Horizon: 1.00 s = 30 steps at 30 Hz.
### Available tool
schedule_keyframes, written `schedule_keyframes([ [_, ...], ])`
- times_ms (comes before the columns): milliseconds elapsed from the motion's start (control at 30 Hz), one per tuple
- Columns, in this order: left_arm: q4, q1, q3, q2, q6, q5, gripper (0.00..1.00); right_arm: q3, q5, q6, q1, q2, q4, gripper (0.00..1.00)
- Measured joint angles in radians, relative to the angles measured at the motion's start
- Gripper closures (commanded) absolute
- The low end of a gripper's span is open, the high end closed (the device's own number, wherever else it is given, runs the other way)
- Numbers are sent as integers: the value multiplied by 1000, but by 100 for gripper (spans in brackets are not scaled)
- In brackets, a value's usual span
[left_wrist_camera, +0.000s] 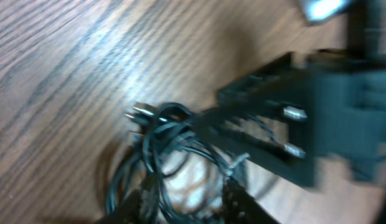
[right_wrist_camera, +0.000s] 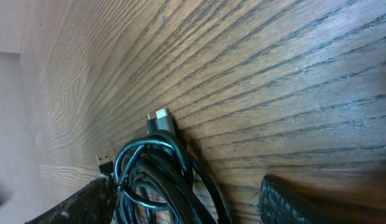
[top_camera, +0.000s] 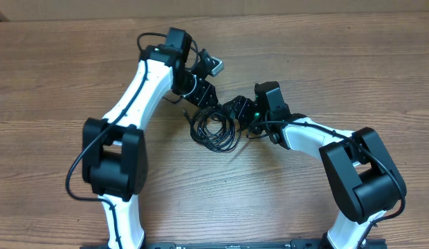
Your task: Untangle cables
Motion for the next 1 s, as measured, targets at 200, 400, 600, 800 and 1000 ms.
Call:
schedule_keyframes([
  [200,53,-26,0,93,-13,-97,60,0,-1,0,0,0,-3,29],
  [400,67,-26,0,162,-17,-122,64,1,-7,1,0,9,13,29],
  [600,68,-26,0,165,-19,-118,69,3,-17,2,1,18,34,29],
  [800,80,-26,0,164,-19,-98,66,3,-16,1,8,24,50,28],
  [1000,77,-24,6,165,-20,-69,64,3,-16,1,8,24,50,28],
])
